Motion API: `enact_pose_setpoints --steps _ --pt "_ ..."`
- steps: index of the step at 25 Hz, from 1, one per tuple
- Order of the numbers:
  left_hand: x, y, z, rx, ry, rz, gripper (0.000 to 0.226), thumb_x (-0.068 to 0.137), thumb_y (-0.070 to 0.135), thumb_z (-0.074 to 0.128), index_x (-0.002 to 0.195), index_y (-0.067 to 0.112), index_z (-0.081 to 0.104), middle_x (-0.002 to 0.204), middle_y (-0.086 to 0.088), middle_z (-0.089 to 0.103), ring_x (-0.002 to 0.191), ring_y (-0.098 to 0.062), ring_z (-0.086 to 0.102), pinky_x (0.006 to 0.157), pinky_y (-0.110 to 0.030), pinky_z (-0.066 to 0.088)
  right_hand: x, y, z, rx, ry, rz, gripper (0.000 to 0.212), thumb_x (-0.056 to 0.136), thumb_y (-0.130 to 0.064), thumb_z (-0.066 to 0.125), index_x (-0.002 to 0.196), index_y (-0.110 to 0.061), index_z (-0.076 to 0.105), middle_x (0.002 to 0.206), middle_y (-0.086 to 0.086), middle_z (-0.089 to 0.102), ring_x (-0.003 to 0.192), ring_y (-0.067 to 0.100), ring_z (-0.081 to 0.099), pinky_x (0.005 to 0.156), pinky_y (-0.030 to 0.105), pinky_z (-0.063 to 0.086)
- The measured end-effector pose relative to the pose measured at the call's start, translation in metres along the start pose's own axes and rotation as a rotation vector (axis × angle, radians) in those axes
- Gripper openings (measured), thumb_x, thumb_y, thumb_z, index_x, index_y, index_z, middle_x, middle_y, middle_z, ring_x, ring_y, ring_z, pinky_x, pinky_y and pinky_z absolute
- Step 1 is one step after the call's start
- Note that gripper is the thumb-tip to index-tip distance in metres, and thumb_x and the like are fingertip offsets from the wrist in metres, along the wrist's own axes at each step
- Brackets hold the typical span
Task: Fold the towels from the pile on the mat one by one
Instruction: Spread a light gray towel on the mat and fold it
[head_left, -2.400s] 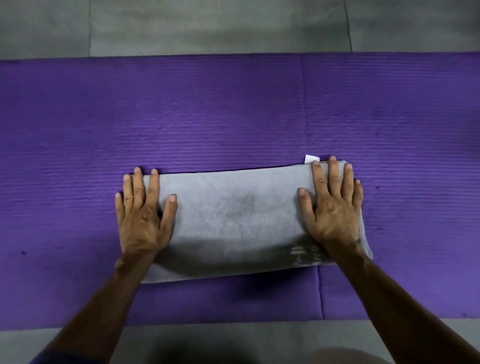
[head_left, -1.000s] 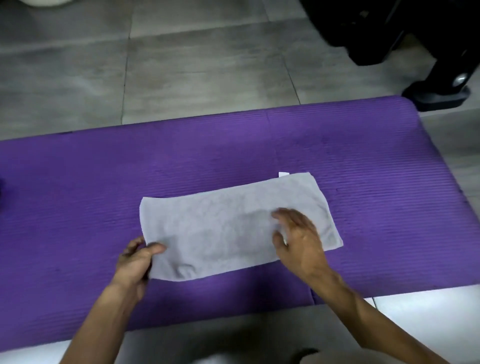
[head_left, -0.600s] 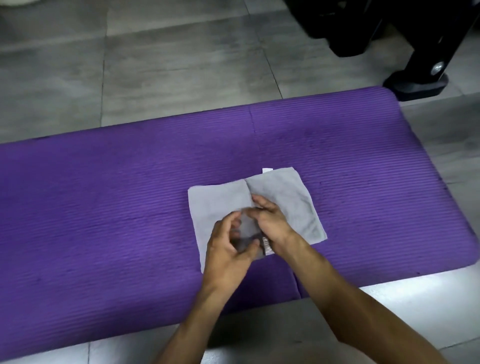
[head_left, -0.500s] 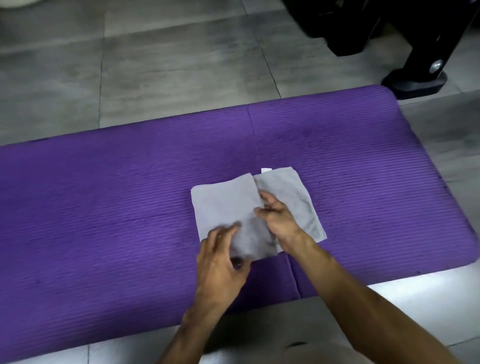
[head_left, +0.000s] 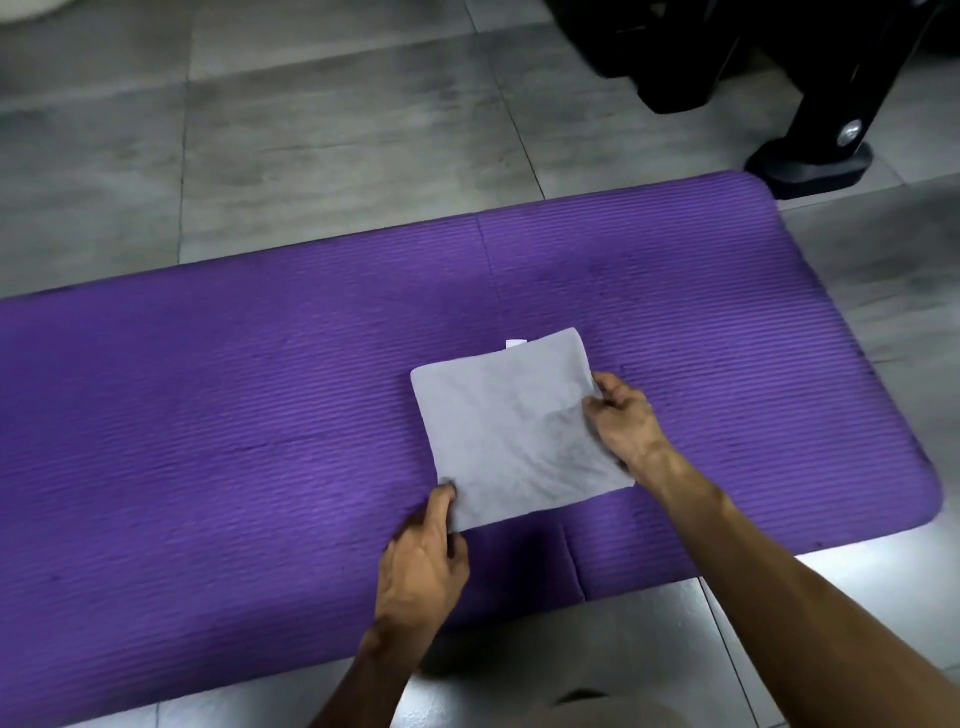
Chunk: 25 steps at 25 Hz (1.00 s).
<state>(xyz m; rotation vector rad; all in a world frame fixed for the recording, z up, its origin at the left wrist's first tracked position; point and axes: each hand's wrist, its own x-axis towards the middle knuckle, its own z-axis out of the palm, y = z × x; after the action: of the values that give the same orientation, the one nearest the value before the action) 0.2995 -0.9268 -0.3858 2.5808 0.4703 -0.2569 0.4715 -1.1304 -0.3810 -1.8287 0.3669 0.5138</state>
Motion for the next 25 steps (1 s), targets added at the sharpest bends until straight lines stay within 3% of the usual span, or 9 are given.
enact_pose_setpoints --steps 6,9,10,13,15,19,22,24,25 --pt "-0.033 -0.002 0.011 -0.049 0.063 0.096 0.047 0.075 0.025 0.074 0.118 0.025 0.053 0.081 0.006 0.070 0.066 -0.017 0.068 0.059 -0.033 0.057 -0.003 0.013 -0.002 -0.184 -0.017 -0.097 0.027 0.097 -0.006 0.049 0.112 -0.020 0.066 0.105 -0.002 0.070 0.098 0.016 0.066 0.094 0.038 0.053" --pt "-0.056 0.002 0.013 0.010 -0.152 -0.006 0.047 0.083 0.042 0.061 0.126 0.040 0.043 0.094 0.010 0.069 0.083 -0.013 0.067 0.072 -0.029 0.053 -0.006 0.024 0.000 -0.262 -0.058 -0.118 0.025 0.097 -0.010 0.051 0.112 -0.024 0.065 0.102 -0.005 0.071 0.095 0.016 0.067 0.095 0.041 0.052" --pt "-0.060 -0.003 0.016 0.030 -0.151 -0.009 0.040 0.085 0.050 0.054 0.123 0.045 0.041 0.095 0.011 0.068 0.087 -0.011 0.066 0.076 -0.027 0.051 -0.006 0.027 0.000 -0.279 -0.073 -0.125 0.024 0.097 -0.012 0.052 0.113 -0.026 0.064 0.102 -0.005 0.071 0.095 0.016 0.067 0.094 0.042 0.052" --pt "-0.053 -0.013 0.006 -0.023 0.065 0.154 0.021 0.087 0.049 0.046 0.096 0.033 0.055 0.073 0.011 0.065 0.064 -0.010 0.064 0.057 -0.025 0.052 -0.003 0.030 -0.003 -0.212 -0.113 -0.130 0.022 0.095 -0.019 0.060 0.112 -0.032 0.063 0.101 -0.004 0.071 0.094 0.017 0.069 0.092 0.045 0.054" --pt "-0.024 -0.012 0.001 0.062 0.174 0.242 0.024 0.090 0.041 0.040 0.097 0.028 0.060 0.088 0.006 0.064 0.077 -0.015 0.062 0.067 -0.030 0.052 -0.001 0.030 -0.003 -0.193 -0.124 -0.118 0.027 0.094 -0.020 0.062 0.117 -0.035 0.059 0.098 -0.004 0.073 0.093 0.016 0.070 0.092 0.045 0.054" --pt "0.039 -0.011 0.002 0.372 0.167 0.246 0.050 0.093 0.043 0.036 0.134 0.021 0.054 0.142 -0.007 0.048 0.132 -0.033 0.042 0.107 -0.054 0.032 -0.008 0.030 0.005 -0.362 0.036 -0.139 0.046 0.094 -0.022 0.059 0.138 -0.027 0.045 0.107 -0.005 0.069 0.099 0.018 0.065 0.095 0.042 0.051" --pt "0.047 -0.022 0.024 0.425 0.052 0.153 0.063 0.096 0.050 0.025 0.149 0.018 0.035 0.158 -0.011 0.027 0.146 -0.035 0.019 0.112 -0.063 0.017 -0.030 0.035 0.028 -0.753 0.351 -0.589 0.044 0.093 -0.021 0.050 0.137 -0.015 0.049 0.131 0.008 0.057 0.116 0.031 0.054 0.098 0.044 0.042" --pt "0.046 -0.018 0.025 0.401 0.068 0.105 0.063 0.096 0.049 0.025 0.151 0.018 0.032 0.159 -0.012 0.022 0.147 -0.032 0.016 0.115 -0.063 0.013 -0.037 0.044 0.053 -0.968 0.254 -0.796 0.051 0.097 -0.028 0.042 0.146 -0.015 0.041 0.150 0.010 0.043 0.137 0.031 0.039 0.112 0.045 0.026" --pt "0.043 -0.016 0.024 0.395 0.098 0.106 0.063 0.097 0.048 0.029 0.151 0.017 0.031 0.159 -0.014 0.022 0.148 -0.031 0.016 0.116 -0.060 0.010 -0.035 0.052 0.064 -1.039 0.191 -0.795 0.054 0.099 -0.033 0.036 0.151 -0.017 0.033 0.157 0.008 0.032 0.145 0.031 0.028 0.116 0.047 0.018"
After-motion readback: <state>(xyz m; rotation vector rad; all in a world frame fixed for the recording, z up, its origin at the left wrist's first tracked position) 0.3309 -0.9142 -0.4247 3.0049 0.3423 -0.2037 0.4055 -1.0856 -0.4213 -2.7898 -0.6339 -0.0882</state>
